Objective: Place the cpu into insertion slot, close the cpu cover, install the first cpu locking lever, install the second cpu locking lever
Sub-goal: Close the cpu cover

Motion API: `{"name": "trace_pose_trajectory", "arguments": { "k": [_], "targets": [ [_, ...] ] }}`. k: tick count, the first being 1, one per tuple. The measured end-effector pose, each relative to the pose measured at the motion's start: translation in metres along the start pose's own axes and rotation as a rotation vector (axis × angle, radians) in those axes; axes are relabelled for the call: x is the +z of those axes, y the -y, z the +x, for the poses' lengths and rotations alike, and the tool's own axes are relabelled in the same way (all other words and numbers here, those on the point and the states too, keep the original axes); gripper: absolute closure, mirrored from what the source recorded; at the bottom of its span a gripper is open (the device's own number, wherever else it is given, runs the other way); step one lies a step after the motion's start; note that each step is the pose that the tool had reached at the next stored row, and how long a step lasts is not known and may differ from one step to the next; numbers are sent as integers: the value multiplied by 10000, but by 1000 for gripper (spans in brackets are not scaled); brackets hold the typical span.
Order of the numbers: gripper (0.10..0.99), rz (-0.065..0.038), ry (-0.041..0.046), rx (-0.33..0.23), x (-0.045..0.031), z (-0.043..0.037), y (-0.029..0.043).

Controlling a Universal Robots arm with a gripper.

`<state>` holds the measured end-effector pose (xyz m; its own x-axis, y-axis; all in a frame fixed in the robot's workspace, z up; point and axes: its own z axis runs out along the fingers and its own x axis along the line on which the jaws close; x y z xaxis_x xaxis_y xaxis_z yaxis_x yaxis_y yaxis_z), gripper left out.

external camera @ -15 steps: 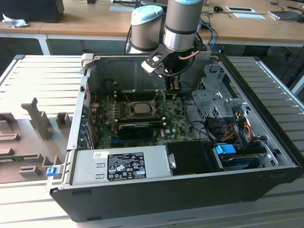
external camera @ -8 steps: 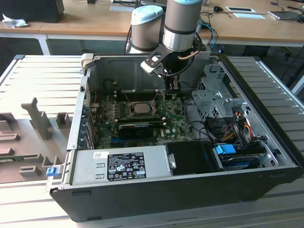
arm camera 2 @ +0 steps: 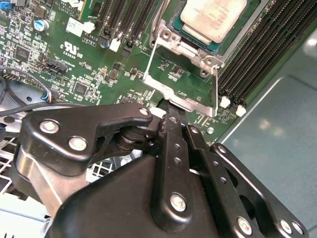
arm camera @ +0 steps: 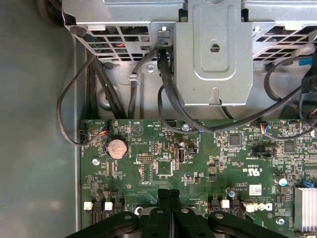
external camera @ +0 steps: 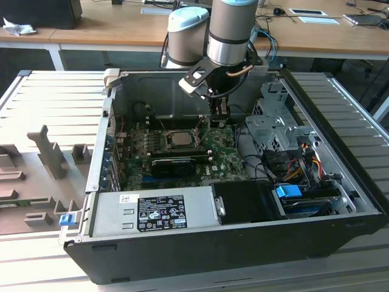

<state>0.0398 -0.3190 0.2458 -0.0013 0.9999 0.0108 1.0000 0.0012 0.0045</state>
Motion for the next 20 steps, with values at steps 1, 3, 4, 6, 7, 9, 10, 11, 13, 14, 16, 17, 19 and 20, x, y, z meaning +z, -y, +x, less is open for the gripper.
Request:
{"name": "trace_pose_trajectory", "arguments": {
  "k": [1,3,4,6,7,9,10,11,13,14,16,17,19,20],
  "targets": [
    [980,-1,0,0,0,0,3],
    [980,0,0,0,0,0,7],
    [980,0,0,0,0,0,8],
    [980,0,0,0,0,0,12],
    [980,0,0,0,0,0,14],
    [980,0,0,0,0,0,19],
    [980,-1,0,0,0,0,25],
    [980,0,0,0,0,0,26],
    [980,-1,0,0,0,0,28],
    [980,0,0,0,0,0,30],
    [980,-1,0,1,0,0,32],
    [980,-1,0,1,0,0,33],
    [980,0,0,1,0,0,37],
    [980,0,0,1,0,0,38]
  ]
}}
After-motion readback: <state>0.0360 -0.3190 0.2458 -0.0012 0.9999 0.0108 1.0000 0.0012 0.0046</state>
